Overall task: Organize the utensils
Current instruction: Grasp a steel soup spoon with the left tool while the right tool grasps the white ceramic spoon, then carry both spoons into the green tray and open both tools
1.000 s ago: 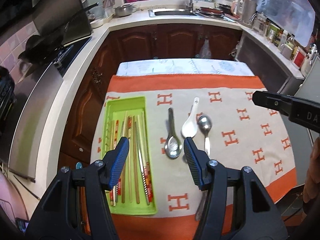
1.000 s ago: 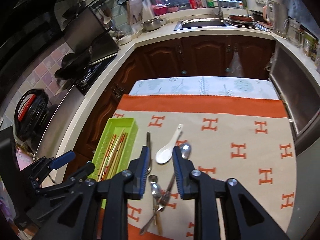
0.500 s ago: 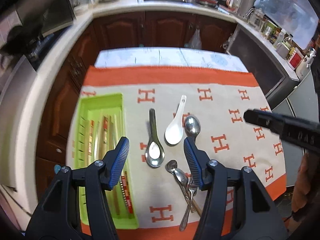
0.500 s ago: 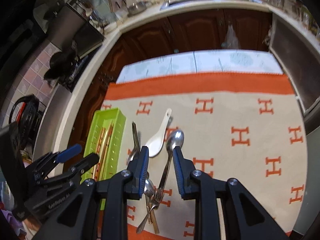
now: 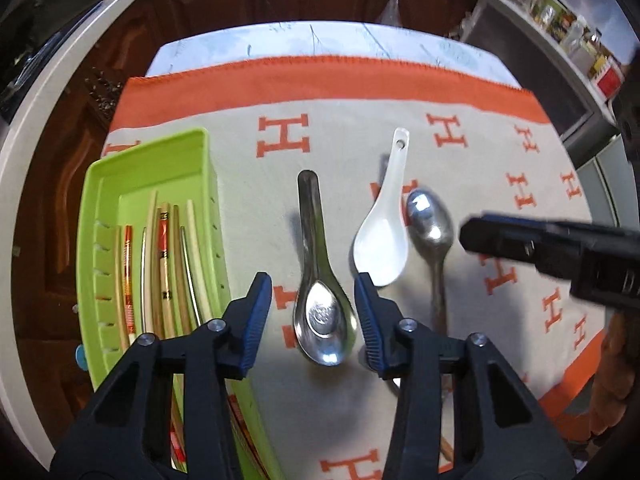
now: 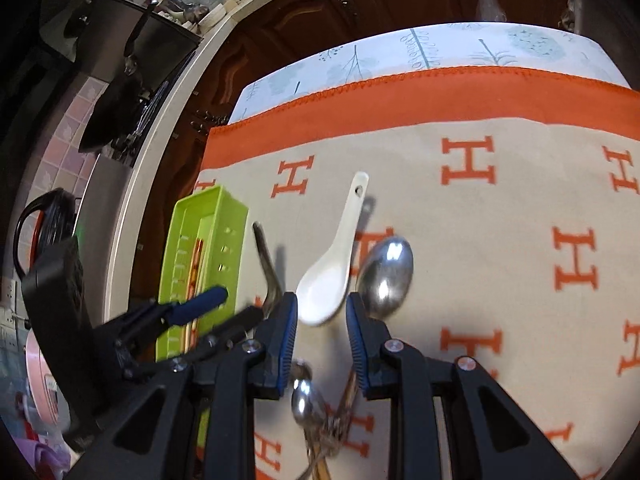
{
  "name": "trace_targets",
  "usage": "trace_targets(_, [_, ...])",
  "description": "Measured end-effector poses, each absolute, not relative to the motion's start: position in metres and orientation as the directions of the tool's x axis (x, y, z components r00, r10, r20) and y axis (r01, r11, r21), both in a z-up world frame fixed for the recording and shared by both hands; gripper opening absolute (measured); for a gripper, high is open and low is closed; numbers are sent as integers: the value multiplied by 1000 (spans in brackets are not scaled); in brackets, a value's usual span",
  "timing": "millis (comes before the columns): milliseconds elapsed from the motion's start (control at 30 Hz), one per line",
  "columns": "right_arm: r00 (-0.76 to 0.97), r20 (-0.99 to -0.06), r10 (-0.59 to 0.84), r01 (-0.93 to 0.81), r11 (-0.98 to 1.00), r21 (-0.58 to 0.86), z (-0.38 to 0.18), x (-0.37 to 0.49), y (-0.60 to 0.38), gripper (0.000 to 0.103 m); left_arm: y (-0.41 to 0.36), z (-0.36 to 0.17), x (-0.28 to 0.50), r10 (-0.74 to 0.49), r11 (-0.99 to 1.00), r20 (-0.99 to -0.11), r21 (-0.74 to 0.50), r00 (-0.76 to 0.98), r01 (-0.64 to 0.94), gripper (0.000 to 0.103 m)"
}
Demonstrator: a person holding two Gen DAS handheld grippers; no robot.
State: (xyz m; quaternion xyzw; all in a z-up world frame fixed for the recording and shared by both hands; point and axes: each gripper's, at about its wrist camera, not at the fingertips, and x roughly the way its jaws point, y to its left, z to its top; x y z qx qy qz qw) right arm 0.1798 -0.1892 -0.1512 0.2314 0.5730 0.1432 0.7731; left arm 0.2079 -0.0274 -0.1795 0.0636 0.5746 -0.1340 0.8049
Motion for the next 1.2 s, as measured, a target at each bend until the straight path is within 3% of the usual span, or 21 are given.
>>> trace_targets(467, [302,-820,487,5,859,512,-196,219,-178,25,-32,-208,228,-181,947,-945,-92,273,309,37])
trace_targets(567, [310,-811,495,-9,855,518,-201,223,-174,24,-33,-208,229,-198,943,-939,-103,282,317,31])
trace_targets(633, [328,-806,494,-24,857,515,-203,224,-173,14,-34,-209,230,-197,943,-937,-100,290,317,27])
trace_targets(733, [339,-794,505,-23,848,530,-206,223,-175,9,-35,-210,230,-178,947,-931,-74,317,314,23])
trace_targets(900, [363,-782,507,-11,842,540,-205,219,-179,8,-30,-209,233,-170,956,-928,-74,330,284,13])
trace_targets(1033, [385,-772,506,-20,841,541,-198,216,-179,6,-29,-207,232,-198,955,-927,-109,317,278,11])
trace_targets(1200, [405,-760,508,-38,840,541,-189,210,-179,6,-37,-201,226,-154,965,-918,-60,367,254,10])
